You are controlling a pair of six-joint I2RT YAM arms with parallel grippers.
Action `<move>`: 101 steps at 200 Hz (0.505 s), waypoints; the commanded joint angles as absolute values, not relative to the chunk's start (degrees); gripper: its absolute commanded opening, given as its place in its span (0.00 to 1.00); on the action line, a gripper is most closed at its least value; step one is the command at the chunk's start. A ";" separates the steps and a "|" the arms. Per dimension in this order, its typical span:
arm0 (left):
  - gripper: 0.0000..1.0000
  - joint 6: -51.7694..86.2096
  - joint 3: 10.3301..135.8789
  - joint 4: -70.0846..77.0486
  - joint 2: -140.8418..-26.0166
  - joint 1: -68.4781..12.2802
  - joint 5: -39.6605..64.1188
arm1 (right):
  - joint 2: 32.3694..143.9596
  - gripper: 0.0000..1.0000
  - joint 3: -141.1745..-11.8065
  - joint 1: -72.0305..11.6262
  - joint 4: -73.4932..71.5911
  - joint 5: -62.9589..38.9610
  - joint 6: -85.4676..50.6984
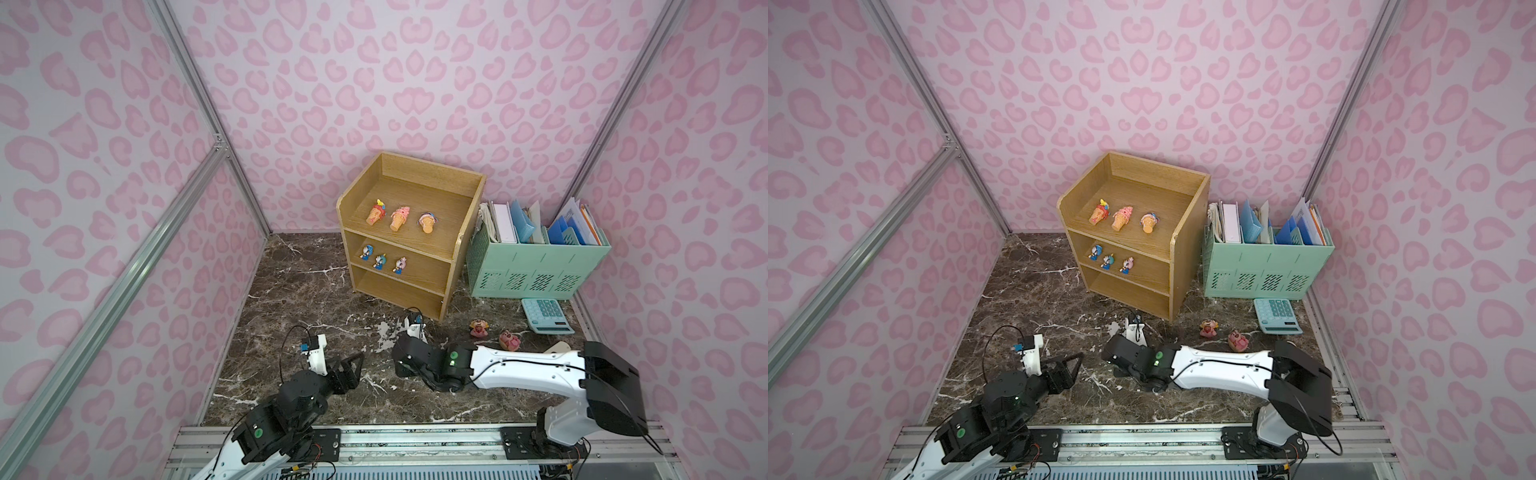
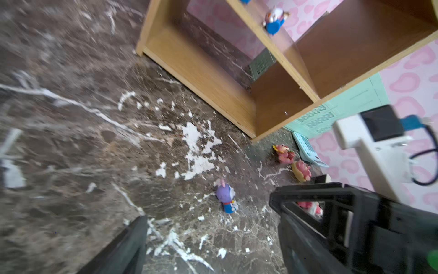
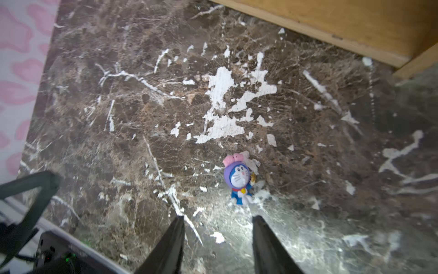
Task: Organize plastic toys on shelves
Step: Pick up the plastic toy at the center of the board.
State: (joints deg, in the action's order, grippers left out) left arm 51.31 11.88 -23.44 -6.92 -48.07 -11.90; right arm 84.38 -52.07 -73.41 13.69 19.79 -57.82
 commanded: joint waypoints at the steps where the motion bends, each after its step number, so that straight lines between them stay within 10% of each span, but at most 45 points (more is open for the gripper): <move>1: 0.78 57.00 10.53 -9.51 -13.88 -48.09 -3.39 | 74.75 0.49 -39.46 -72.24 -2.71 16.47 -40.97; 30: 0.62 61.14 14.76 -5.49 -31.94 -49.22 -3.52 | 61.03 0.47 -19.14 -63.67 -25.09 3.79 -40.57; 101: 0.66 61.42 32.35 -7.46 -69.06 -53.61 -8.61 | 50.26 0.48 -12.07 -53.19 -26.24 -2.43 -38.76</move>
